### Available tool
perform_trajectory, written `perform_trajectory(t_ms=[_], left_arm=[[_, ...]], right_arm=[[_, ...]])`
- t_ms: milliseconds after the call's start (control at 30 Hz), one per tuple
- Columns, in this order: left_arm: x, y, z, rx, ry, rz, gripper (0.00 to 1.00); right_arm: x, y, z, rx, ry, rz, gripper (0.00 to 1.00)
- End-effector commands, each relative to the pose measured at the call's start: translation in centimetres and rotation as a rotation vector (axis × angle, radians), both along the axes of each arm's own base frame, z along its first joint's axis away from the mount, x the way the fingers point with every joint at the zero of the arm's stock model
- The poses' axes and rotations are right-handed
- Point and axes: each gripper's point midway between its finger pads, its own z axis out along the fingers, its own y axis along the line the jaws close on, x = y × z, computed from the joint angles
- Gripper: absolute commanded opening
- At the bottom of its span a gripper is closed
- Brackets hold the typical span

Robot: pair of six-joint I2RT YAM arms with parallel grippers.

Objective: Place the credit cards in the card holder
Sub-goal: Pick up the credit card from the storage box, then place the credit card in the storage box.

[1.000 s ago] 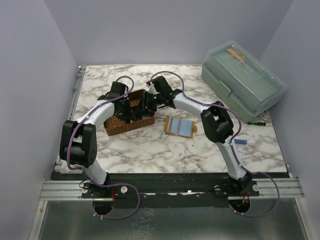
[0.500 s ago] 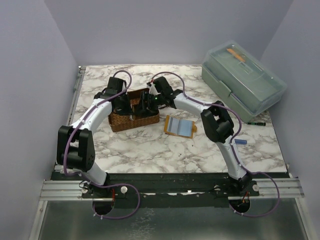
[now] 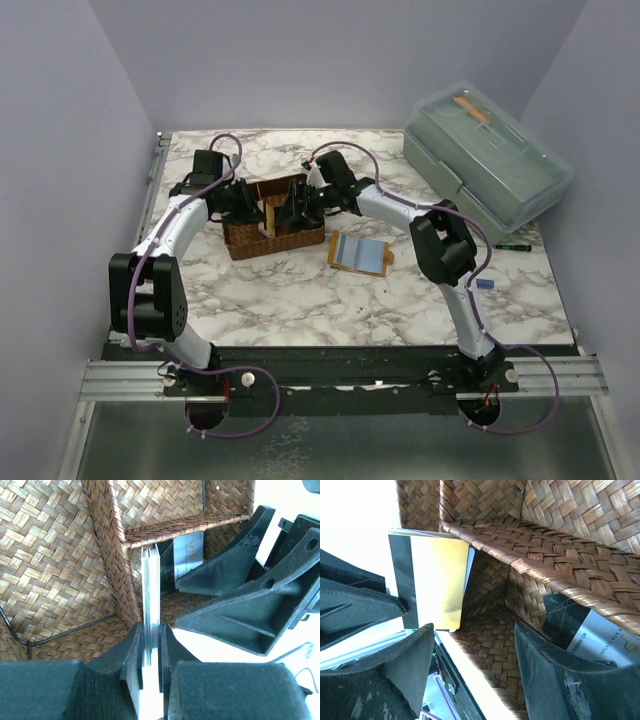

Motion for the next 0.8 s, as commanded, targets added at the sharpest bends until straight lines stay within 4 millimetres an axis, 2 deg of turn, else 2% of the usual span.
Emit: perform_trajectory(t_ms=[0, 133, 300, 600, 767], left_arm=[[1.5, -0.9, 2.7, -0.136, -0.072, -0.03, 0.0], [1.8, -1.4, 3.4, -0.227, -0.078, -0.04, 0.0], [2.0, -2.1, 3.5, -0.294, -0.066, -0.052, 0.0], [2.3, -2.7, 2.7, -0.349, -0.051, -0.071, 0.0], [1.9, -3.4, 2.3, -0.403, -0.03, -0.097, 0.0]], right_arm=[[0.9, -1.6, 3.4, 0.052, -0.046, -0.005, 0.69], [0.4, -1.4, 3.7, 0.089, -0.038, 0.016, 0.66], [0.5, -1.1, 4.5, 0.119, -0.048, 0.023, 0.56], [0.2, -0.7, 5.1, 0.164, -0.038, 0.047, 0.55], [0.2, -0.7, 4.3, 0.163, -0.015, 0.038, 0.57]])
